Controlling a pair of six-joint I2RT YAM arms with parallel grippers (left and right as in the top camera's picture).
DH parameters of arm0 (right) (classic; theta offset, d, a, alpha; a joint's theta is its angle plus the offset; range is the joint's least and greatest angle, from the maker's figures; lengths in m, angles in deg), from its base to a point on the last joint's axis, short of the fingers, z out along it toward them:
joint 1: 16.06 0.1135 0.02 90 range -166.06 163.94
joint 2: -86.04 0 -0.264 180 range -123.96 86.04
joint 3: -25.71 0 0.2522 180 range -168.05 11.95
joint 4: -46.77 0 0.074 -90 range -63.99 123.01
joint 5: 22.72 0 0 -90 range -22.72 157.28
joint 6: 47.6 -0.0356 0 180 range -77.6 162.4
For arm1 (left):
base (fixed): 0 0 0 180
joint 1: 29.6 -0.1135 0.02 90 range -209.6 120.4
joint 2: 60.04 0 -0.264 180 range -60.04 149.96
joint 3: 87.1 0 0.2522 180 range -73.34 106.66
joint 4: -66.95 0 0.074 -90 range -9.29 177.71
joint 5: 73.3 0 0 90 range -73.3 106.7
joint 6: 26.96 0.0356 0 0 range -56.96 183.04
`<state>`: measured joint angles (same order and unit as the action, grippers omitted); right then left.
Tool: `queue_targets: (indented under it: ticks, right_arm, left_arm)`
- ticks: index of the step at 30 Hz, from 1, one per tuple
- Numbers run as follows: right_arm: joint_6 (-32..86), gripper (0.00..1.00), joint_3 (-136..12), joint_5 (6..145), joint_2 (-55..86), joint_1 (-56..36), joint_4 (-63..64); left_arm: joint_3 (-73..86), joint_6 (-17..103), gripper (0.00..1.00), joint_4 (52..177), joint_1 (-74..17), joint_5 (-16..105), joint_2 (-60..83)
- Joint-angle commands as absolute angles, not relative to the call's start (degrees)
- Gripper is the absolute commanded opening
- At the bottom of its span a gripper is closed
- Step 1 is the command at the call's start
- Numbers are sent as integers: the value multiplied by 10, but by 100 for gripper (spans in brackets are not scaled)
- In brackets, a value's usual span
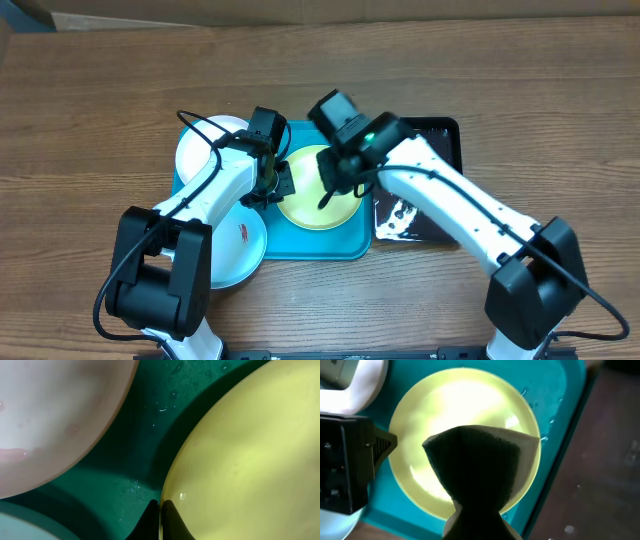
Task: Clean dirty plates on tray and stack at the side
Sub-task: 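Scrub the yellow plate's red stain with the sponge in right gripper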
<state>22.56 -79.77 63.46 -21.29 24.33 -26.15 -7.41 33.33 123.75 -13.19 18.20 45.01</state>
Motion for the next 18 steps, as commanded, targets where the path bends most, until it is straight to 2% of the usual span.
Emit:
queue_targets:
  ticks: [1, 18]
  right_arm:
    - [211, 4, -790, 542, -207, 251, -242]
    - [211, 4, -656, 536, -224, 251, -67]
  left_arm:
    - [-81, 326, 4, 1240, -132, 193, 457]
    - [-81, 326, 4, 1242, -132, 193, 457]
